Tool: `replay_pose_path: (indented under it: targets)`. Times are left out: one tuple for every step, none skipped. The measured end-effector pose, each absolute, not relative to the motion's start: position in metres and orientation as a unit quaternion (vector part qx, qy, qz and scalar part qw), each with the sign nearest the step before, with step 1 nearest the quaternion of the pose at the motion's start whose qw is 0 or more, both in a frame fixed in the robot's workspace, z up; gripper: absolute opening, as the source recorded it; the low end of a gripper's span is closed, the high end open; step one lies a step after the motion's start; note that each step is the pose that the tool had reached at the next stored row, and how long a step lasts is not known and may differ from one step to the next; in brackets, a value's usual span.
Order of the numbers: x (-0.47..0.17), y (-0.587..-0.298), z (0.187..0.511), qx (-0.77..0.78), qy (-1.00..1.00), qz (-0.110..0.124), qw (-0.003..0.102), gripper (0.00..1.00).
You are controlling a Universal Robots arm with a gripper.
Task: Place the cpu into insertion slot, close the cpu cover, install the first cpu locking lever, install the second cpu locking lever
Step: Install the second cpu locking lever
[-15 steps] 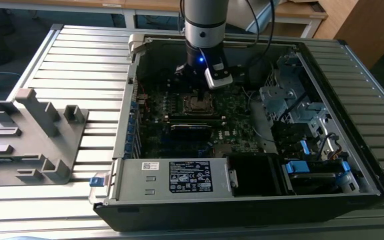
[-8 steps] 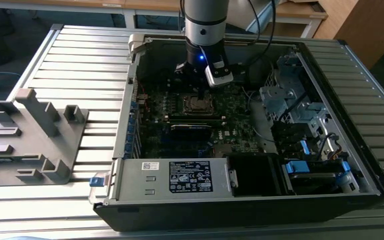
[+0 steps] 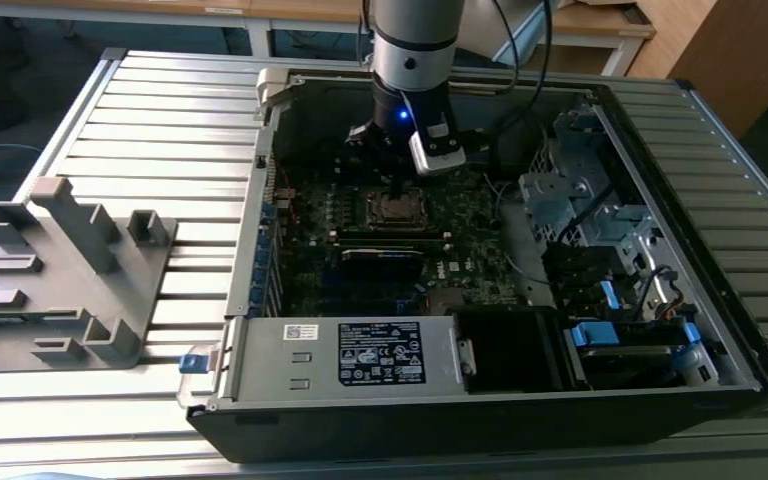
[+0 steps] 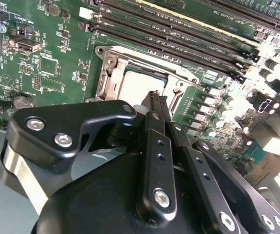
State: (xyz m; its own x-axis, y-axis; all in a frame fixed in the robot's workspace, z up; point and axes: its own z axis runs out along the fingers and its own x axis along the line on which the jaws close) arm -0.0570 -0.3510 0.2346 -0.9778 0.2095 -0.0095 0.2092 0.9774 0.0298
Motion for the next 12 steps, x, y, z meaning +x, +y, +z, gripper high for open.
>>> replay_pose_path:
  targets:
    - [-0.0570,-0.3510,0.2345,0.105,0.994,0.014,0.006,0.10]
    - [-0.0570,-0.3511,0.2345,0.105,0.994,0.014,0.006,0.10]
    - [-0.0569,-0.3512,0.2344,0.105,0.994,0.014,0.005,0.10]
    - [-0.0568,-0.3515,0.2344,0.105,0.994,0.014,0.005,0.10]
    - [-0.0567,-0.3519,0.2345,0.105,0.994,0.014,0.004,0.10]
    - [-0.0566,-0.3524,0.2345,0.105,0.994,0.014,0.004,0.10]
    - [-0.0565,-0.3530,0.2345,0.105,0.994,0.014,0.004,0.10]
    - [-0.0565,-0.3534,0.2345,0.105,0.994,0.014,0.003,0.10]
    - [-0.0565,-0.3534,0.2344,0.105,0.994,0.014,0.003,0.10]
    - [-0.0565,-0.3534,0.2345,0.105,0.994,0.014,0.002,0.10]
    - [-0.0565,-0.3535,0.2345,0.105,0.994,0.014,0.002,0.10]
    - [-0.0565,-0.3536,0.2345,0.105,0.994,0.014,0.002,0.10]
